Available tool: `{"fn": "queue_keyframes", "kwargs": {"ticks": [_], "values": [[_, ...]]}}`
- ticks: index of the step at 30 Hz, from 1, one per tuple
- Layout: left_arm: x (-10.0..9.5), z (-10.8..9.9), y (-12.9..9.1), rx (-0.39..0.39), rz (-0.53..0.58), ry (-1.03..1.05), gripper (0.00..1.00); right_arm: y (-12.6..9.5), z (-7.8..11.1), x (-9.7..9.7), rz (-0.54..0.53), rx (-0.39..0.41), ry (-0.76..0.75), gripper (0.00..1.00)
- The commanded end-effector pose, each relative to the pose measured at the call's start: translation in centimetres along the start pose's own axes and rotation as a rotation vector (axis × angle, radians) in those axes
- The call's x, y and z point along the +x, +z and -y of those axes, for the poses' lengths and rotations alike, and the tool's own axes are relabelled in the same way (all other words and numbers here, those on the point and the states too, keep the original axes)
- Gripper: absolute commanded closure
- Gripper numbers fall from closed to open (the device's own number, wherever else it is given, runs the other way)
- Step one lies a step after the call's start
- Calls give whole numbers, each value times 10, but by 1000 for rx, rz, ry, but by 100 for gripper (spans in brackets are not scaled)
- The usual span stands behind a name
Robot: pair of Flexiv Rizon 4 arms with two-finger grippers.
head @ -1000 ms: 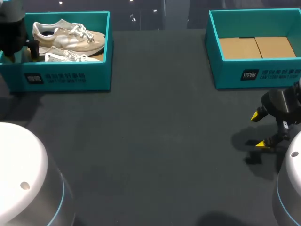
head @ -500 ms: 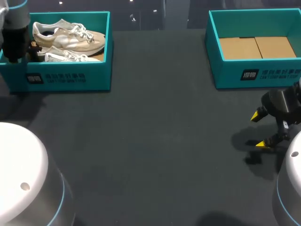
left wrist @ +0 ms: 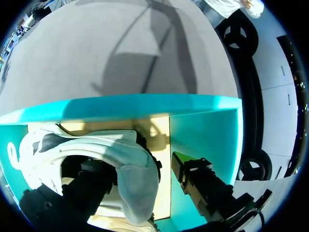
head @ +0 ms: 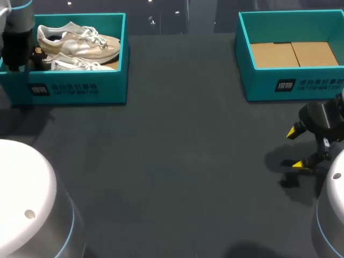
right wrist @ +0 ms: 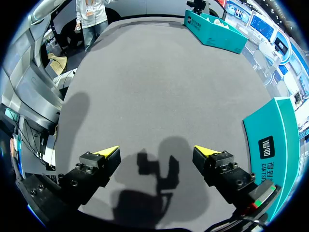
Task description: Take the shoe out of the shoebox, open the shoe tongue, remove and reinsert the insole, then place the shoe into the shoebox
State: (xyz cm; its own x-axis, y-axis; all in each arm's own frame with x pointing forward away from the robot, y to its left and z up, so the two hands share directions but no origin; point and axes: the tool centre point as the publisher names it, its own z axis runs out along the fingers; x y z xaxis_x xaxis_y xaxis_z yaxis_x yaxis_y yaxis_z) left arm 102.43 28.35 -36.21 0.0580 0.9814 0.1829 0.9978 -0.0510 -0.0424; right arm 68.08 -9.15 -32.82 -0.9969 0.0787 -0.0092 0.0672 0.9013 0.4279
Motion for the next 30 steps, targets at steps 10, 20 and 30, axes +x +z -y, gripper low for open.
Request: {"fn": "queue_keyframes", "kwargs": {"ticks": [10,20,30], "values": [[-1,0,6,19,-20,18,100,0,0,2,3,2,0,0],[21,2,-13,2,18,1,100,0,0,2,3,2,0,0],[36,-4,-31,2,16,-36,100,0,0,2,3,2,0,0]]}}
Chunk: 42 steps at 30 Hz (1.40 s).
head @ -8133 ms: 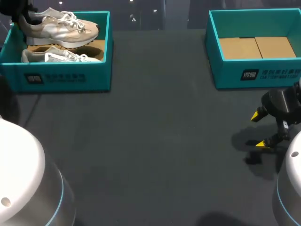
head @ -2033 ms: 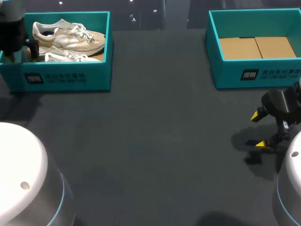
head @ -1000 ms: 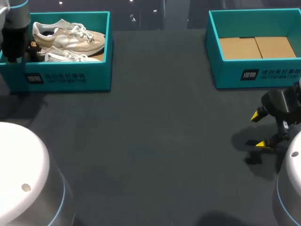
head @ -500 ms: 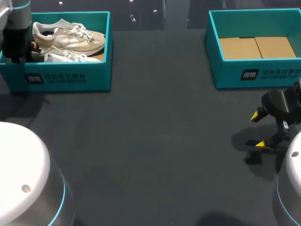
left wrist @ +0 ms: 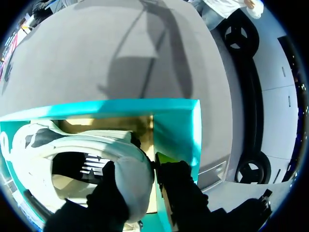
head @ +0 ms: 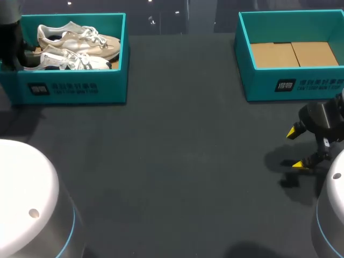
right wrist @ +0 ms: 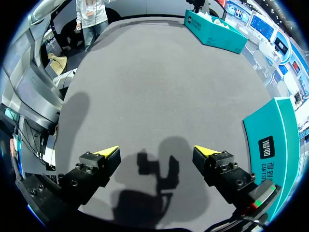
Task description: Take the shoe out of the shoebox, open the shoe tongue, remove and reinsert the insole, then place the shoe into the shoebox
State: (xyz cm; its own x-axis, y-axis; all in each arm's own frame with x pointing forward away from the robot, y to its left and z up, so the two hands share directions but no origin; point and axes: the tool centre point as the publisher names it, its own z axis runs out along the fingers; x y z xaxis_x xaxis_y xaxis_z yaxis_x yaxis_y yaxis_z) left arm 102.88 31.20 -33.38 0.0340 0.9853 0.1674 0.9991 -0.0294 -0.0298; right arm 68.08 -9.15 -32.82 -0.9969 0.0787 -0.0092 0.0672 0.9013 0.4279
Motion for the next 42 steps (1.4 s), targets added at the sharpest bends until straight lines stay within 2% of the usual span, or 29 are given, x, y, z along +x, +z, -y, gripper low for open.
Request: {"fn": "queue_keyframes", "kwargs": {"ticks": [1,6,22,27,38,42], "values": [[3,-5,-10,19,2,-23,100,0,0,2,3,2,0,0],[8,-14,-23,57,16,-80,100,0,0,2,3,2,0,0],[16,-24,-82,25,10,-158,100,0,0,2,3,2,0,0],[16,-27,-93,30,7,-171,100,0,0,2,3,2,0,0],[8,-20,-116,52,-8,-176,100,0,0,2,3,2,0,0],[5,-11,-132,55,-12,-172,100,0,0,2,3,2,0,0]]}}
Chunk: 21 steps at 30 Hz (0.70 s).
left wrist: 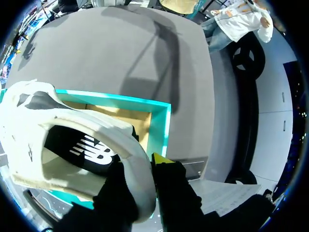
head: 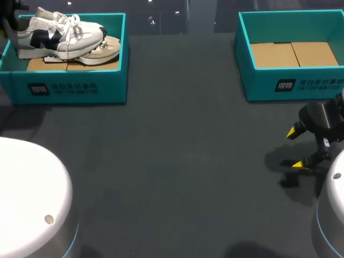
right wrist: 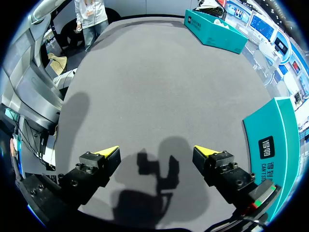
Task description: Take the shoe out of the shoebox, open the shoe tongue, remove and reinsert the insole, then place the shoe into the shoebox
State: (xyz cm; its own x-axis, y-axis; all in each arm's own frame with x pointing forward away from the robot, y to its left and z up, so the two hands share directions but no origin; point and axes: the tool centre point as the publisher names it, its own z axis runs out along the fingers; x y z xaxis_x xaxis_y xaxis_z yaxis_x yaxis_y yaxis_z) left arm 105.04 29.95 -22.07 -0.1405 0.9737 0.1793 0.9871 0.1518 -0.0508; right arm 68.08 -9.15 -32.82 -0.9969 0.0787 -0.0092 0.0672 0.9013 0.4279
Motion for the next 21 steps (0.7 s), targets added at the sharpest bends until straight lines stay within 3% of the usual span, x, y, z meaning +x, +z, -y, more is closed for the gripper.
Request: {"fn": "queue_keyframes", "kwargs": {"ticks": [1,9,21], "values": [[-2,11,-23,1,-12,0,100,0,0,2,3,2,0,0],[-14,54,-64,-55,-21,58,100,0,0,2,3,2,0,0],[-14,54,-64,-55,-21,58,100,0,0,2,3,2,0,0]]}}
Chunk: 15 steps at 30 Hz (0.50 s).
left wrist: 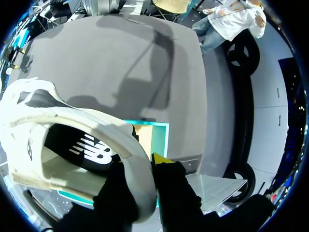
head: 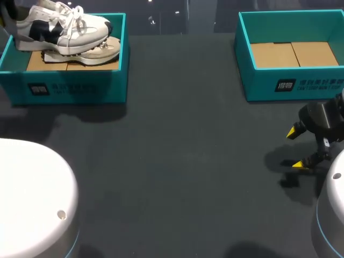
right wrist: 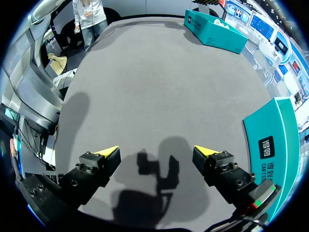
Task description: Take the shoe out of the shoebox, open the shoe tongue, remove and reinsert the insole, then place the shoe into the shoebox
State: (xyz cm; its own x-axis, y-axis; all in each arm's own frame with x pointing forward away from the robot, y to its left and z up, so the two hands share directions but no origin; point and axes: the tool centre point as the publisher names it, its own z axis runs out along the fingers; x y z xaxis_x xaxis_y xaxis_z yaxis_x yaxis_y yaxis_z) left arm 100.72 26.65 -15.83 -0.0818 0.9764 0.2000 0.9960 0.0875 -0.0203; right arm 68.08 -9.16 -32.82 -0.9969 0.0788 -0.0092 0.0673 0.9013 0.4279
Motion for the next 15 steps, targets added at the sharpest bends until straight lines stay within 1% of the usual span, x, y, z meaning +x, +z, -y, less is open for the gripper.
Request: {"fn": "queue_keyframes", "kwargs": {"ticks": [1,5,10,14,15], "values": [[1,3,-1,-13,2,0,100,0,0,2,3,2,0,0],[1,3,-1,-13,2,0,100,0,0,2,3,2,0,0],[-27,39,-18,-33,20,38,100,0,0,2,3,2,0,0],[-56,69,-24,-28,2,70,100,0,0,2,3,2,0,0],[-63,75,-25,-15,-4,70,100,0,0,2,3,2,0,0]]}}
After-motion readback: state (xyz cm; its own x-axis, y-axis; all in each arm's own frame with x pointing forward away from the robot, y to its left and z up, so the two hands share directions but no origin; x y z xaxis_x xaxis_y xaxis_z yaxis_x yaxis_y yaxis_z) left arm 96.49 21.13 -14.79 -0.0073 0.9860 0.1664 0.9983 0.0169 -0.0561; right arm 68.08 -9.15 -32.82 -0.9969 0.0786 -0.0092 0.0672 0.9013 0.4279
